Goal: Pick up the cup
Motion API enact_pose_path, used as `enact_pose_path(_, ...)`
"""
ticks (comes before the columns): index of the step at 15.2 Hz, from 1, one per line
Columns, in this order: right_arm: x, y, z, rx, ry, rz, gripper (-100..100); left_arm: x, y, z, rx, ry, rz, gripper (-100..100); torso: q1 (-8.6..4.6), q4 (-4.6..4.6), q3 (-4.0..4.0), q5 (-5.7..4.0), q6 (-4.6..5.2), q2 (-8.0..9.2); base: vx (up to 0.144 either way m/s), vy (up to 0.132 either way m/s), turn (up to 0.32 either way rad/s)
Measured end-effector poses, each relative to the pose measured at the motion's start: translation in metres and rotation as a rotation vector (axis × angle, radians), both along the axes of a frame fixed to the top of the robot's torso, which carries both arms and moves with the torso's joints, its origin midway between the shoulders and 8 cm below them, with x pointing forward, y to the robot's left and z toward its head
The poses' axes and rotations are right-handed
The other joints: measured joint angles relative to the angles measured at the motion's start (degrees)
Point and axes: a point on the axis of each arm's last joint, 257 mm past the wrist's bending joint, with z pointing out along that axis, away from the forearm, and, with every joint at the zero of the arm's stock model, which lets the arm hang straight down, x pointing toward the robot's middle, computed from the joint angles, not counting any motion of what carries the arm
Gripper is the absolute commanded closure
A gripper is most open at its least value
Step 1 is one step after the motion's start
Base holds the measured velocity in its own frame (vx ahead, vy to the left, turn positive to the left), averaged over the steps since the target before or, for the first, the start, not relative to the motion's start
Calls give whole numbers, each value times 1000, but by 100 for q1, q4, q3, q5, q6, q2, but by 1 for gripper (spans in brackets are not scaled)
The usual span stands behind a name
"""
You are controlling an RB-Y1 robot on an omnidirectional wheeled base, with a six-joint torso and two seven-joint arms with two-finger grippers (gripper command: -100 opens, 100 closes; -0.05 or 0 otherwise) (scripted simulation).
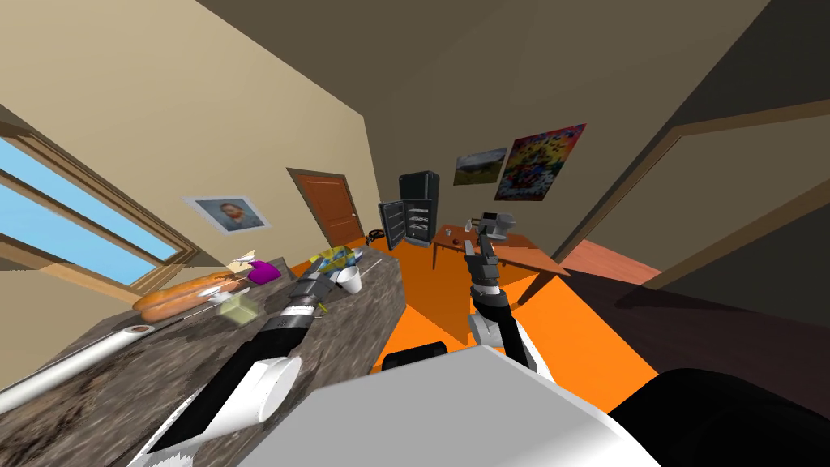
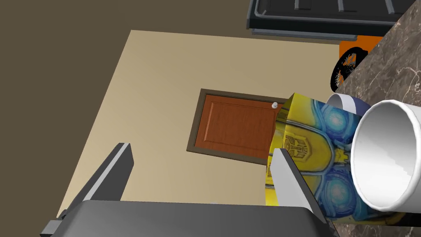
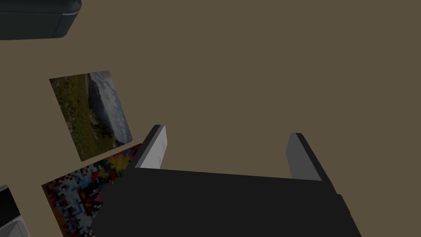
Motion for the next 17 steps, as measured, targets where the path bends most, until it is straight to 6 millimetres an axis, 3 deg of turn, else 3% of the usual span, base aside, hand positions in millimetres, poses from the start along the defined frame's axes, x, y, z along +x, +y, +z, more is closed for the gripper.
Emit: enact_pose_path(17, 0, 0, 0, 0, 0, 0, 0, 6, 19, -57, -60, 308, -22, -100, 0, 0, 0, 0, 0, 0, 16, 5, -45)
